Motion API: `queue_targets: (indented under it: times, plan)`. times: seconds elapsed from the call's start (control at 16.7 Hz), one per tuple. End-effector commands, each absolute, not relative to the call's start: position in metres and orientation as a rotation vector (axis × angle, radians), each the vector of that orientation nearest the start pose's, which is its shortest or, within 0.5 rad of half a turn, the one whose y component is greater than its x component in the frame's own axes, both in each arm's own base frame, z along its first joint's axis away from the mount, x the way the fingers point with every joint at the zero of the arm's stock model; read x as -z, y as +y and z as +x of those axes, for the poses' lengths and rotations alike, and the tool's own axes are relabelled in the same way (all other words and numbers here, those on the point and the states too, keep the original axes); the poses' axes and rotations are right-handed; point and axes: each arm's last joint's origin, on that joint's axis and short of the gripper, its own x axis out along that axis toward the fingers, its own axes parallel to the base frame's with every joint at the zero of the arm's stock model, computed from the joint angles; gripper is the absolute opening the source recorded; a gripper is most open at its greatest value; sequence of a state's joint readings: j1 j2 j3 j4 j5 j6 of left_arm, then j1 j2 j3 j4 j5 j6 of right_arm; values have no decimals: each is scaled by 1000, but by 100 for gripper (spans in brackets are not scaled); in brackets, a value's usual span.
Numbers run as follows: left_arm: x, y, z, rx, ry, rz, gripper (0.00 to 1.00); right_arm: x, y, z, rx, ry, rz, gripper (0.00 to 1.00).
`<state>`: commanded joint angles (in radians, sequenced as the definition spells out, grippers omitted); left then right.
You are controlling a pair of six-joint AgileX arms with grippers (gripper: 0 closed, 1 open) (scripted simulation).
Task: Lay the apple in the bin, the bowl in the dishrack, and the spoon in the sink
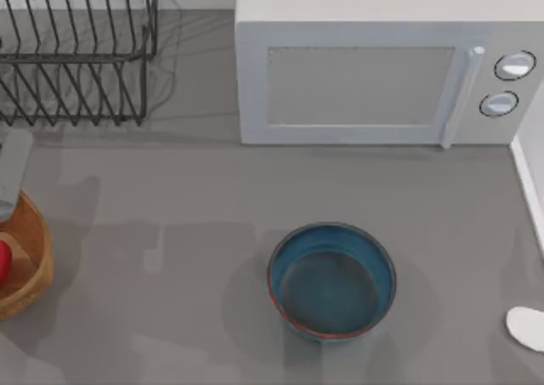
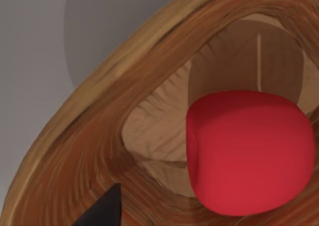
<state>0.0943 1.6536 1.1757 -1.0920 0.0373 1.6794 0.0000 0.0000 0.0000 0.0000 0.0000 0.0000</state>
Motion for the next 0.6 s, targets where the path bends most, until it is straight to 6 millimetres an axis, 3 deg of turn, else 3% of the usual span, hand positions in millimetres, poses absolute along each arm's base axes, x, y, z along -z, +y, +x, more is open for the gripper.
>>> queue_targets:
  times: [0.3, 0.6]
  plan:
    - [-207, 27, 288, 1191, 1162, 1193, 100, -160, -1, 106, 0, 0, 0, 100]
    - [-225, 20, 254, 878, 1075, 1133, 100, -160, -1, 106, 0, 0, 0, 100]
